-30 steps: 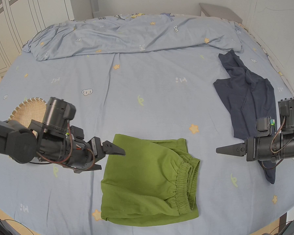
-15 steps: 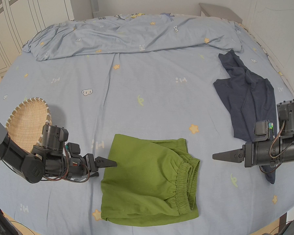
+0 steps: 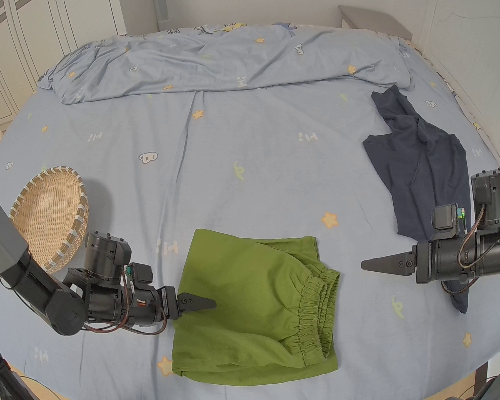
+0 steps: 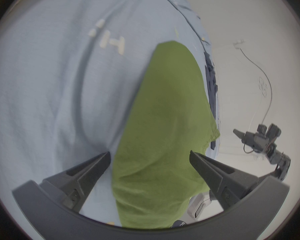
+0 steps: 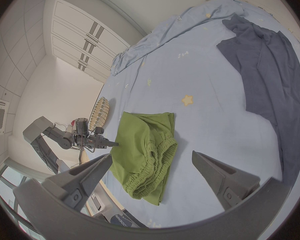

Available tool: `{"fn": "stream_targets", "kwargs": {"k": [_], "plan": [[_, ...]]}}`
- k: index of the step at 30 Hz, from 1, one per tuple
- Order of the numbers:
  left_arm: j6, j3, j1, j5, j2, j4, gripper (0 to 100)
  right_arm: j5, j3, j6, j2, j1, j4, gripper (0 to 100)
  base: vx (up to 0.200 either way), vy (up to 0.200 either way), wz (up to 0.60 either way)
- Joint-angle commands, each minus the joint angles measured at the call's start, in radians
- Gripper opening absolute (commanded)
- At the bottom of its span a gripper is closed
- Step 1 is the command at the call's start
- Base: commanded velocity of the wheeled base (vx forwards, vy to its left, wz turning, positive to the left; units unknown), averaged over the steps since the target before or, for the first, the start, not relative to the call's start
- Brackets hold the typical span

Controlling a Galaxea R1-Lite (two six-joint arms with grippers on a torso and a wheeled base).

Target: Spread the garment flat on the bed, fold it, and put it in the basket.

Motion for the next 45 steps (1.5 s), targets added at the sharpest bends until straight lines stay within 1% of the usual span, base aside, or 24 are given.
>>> {"fn": "stream_targets", "kwargs": {"k": [1, 2, 4, 6, 8, 10, 14, 17, 23, 24, 25, 28, 32, 33, 34, 35, 36, 37, 38, 39, 40, 41, 43, 45], "plan": [[0.022, 0.062, -0.058, -0.009, 0.081, -0.120, 100, -0.001, 0.000, -0.001, 0.004, -0.001, 0.000, 100, 0.000, 0.000, 0.00], [0.022, 0.071, -0.060, -0.010, 0.090, -0.146, 100, -0.001, 0.000, -0.001, 0.005, -0.001, 0.000, 100, 0.000, 0.000, 0.00], [0.019, 0.105, -0.077, -0.024, 0.116, -0.263, 100, -0.001, 0.001, -0.001, 0.004, 0.001, 0.000, 100, 0.000, 0.000, 0.00], [0.017, 0.122, -0.081, -0.032, 0.134, -0.330, 100, -0.001, 0.001, -0.001, 0.005, 0.001, 0.000, 100, 0.000, 0.000, 0.00], [0.017, 0.140, -0.086, -0.042, 0.179, -0.428, 100, -0.001, 0.001, -0.001, 0.005, 0.001, 0.000, 100, 0.000, 0.000, 0.00], [0.016, 0.148, -0.106, -0.042, 0.217, -0.505, 100, -0.001, 0.001, -0.002, 0.007, 0.001, 0.000, 100, 0.000, 0.000, 0.00], [-0.006, 0.151, -0.116, -0.039, 0.292, -0.626, 100, -0.001, -0.003, -0.001, 0.007, -0.001, 0.000, 100, 0.000, 0.000, 0.00], [-0.047, 0.154, -0.115, -0.042, 0.291, -0.674, 100, -0.001, -0.003, -0.001, 0.007, -0.001, 0.000, 100, 0.000, 0.000, 0.00], [-0.073, 0.157, -0.115, -0.042, 0.255, -0.663, 100, -0.001, -0.003, -0.001, 0.005, -0.001, -0.002, 100, 0.000, 0.000, 0.00], [-0.075, 0.157, -0.113, -0.042, 0.243, -0.660, 0, -0.002, -0.003, -0.001, 0.005, -0.001, -0.002, 100, 0.000, 0.000, 0.00], [-0.076, 0.154, -0.109, -0.042, 0.229, -0.652, 0, -0.002, -0.003, -0.001, 0.005, -0.001, -0.002, 100, 0.000, 0.000, 0.00], [-0.079, 0.137, -0.103, -0.042, 0.179, -0.594, 0, -0.002, -0.005, -0.001, 0.004, -0.002, -0.002, 100, 0.000, 0.000, 0.00], [-0.079, 0.091, -0.103, -0.042, 0.076, -0.419, 0, -0.002, -0.005, 0.001, 0.004, -0.002, -0.002, 100, 0.000, 0.000, 0.00], [-0.079, 0.091, -0.103, -0.042, 0.076, -0.419, 0, -0.002, -0.005, 0.001, 0.004, -0.002, -0.002, 100, 0.000, 0.000, 0.00], [-0.078, 0.043, -0.101, -0.042, 0.007, -0.289, 0, -0.002, -0.005, 0.001, 0.004, -0.001, 0.000, 100, 0.000, 0.000, 0.00], [-0.078, 0.031, -0.101, -0.042, -0.010, -0.257, 0, -0.002, -0.005, 0.001, 0.005, -0.001, 0.000, 100, 0.000, 0.000, 0.00], [-0.078, 0.031, -0.101, -0.042, -0.010, -0.257, 0, -0.002, -0.005, 0.001, 0.005, -0.001, 0.000, 100, 0.000, 0.000, 0.00], [-0.073, -0.053, -0.093, -0.042, -0.096, -0.073, 0, -0.002, -0.003, -0.001, 0.005, -0.001, 0.000, 100, 0.000, 0.000, 0.00], [-0.072, -0.092, -0.080, -0.044, -0.131, 0.004, 0, -0.002, -0.003, 0.001, 0.005, -0.001, 0.000, 100, 0.000, 0.000, 0.00], [-0.070, -0.102, -0.073, -0.044, -0.142, 0.026, 0, -0.002, -0.005, -0.001, 0.005, -0.001, 0.000, 100, 0.000, 0.000, 0.00], [-0.066, -0.168, -0.043, -0.044, -0.189, 0.148, 0, -0.002, -0.005, 0.001, 0.004, -0.001, 0.000, 100, 0.000, 0.000, 0.00], [-0.058, -0.204, -0.031, -0.044, -0.211, 0.214, 0, -0.002, -0.005, 0.001, 0.004, -0.001, 0.000, 100, 0.000, 0.000, 0.00], [-0.010, -0.276, 0.002, -0.044, -0.251, 0.365, 0, -0.002, -0.005, 0.001, 0.005, -0.001, 0.000, 100, 0.000, 0.000, 0.00], [0.040, -0.314, 0.035, -0.045, -0.272, 0.452, 0, -0.002, -0.003, 0.001, 0.007, -0.001, 0.000, 100, 0.000, 0.000, 0.00]]}}
